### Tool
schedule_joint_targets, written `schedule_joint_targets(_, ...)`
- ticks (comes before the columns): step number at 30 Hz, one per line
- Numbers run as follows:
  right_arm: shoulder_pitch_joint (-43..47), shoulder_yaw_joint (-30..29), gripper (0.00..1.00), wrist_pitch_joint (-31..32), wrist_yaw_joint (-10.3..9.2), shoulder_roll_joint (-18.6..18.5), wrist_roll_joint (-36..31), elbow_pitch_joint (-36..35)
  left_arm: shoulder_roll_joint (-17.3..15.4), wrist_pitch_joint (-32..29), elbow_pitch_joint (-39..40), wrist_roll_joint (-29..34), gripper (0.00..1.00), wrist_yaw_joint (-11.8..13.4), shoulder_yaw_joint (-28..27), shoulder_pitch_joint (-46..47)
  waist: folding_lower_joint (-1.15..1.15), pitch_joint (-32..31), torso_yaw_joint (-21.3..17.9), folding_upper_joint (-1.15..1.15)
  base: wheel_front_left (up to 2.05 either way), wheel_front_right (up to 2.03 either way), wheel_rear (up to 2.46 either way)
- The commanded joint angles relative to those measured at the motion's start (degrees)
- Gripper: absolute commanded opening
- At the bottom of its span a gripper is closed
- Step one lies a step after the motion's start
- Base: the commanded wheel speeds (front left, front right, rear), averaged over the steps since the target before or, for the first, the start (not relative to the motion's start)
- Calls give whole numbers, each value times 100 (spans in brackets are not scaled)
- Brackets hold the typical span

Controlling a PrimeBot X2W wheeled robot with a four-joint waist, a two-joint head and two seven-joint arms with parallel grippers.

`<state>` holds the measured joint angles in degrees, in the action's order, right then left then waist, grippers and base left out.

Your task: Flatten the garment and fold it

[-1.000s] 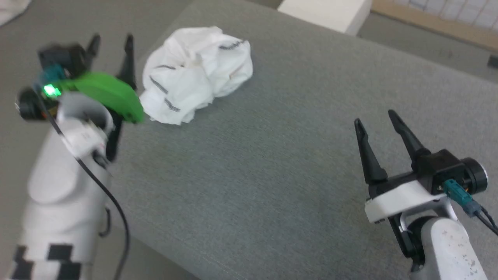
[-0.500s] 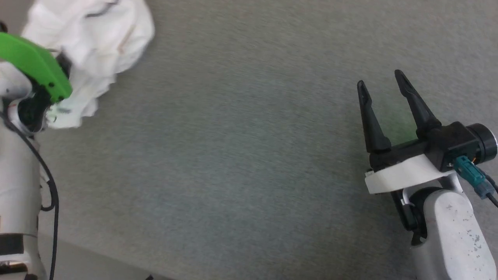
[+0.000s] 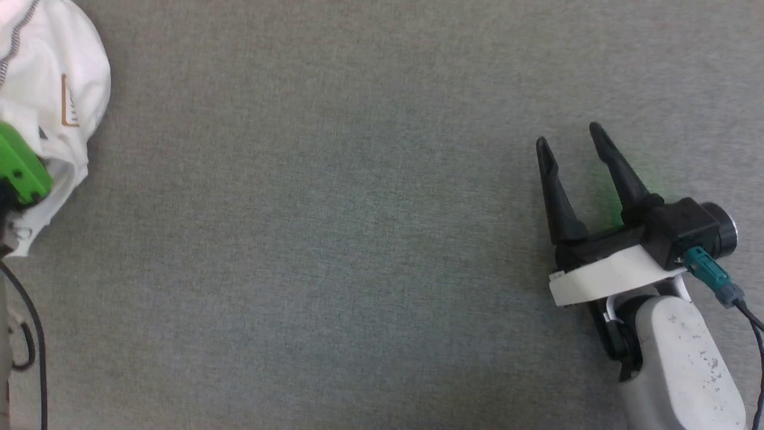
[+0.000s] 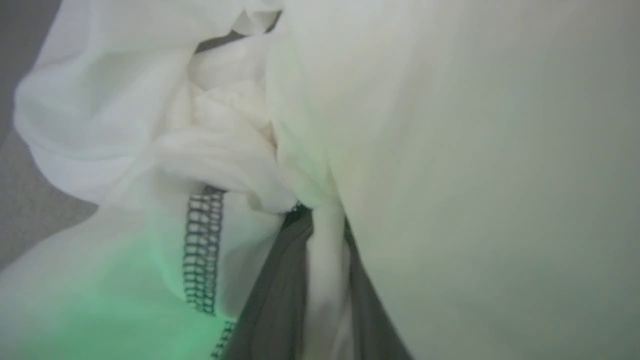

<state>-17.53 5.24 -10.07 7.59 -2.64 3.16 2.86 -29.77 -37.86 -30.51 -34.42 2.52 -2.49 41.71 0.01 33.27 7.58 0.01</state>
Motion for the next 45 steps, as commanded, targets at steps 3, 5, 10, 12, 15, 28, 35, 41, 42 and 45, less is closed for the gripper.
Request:
schedule_joint_targets(3,197,-53,100,-100,-10,-25,164,220,-111,958,214,562,0,-162,267,-197,-1,-957,13,-1,0,0,0)
schedule_joint_targets(5,305,-83,100,-140,-10,-25,238,318,-230,1627,358,863,0,-216,351,-28,-1,-1270,4,-1,0,0,0)
schedule_joint_targets(10,610,-174,100,-205,-10,-25,398,502,-371,2963,543,1573,0,-242,687,524,-1,-1980,-120,-1,0,0,0)
schedule_joint_targets(12,720,-204,100,-218,-10,-24,454,551,-307,3377,616,1784,0,-216,838,758,-1,-2201,-214,-1,0,0,0)
schedule_joint_targets(15,874,-204,100,-233,-10,-24,545,598,-126,3787,732,2026,0,-178,1091,1036,-1,-2508,-401,-1,0,0,0)
schedule_joint_targets(28,1328,-275,100,-108,-10,-24,649,461,1386,3886,1081,1986,0,-732,2503,1457,-1,-3141,-1565,-1,0,0,0)
schedule_joint_targets(35,1499,-386,100,-4,-10,-24,637,309,2233,2978,662,1093,0,-936,3216,617,-1,-3132,-2182,-1,0,0,0)
schedule_joint_targets(41,1603,-418,100,13,-10,-24,703,260,2414,1764,-139,591,0,-975,3849,-257,-1,-3030,-2443,-1,0,0,0)
schedule_joint_targets(42,1608,-412,100,10,-10,-24,712,261,2421,1548,-272,540,0,-979,3961,-376,-1,-3021,-2461,-1,0,0,0)
schedule_joint_targets(45,1606,-389,100,0,-10,-24,728,273,2391,888,-700,415,0,-985,4227,-712,-1,-3006,-2493,-1,0,0,0)
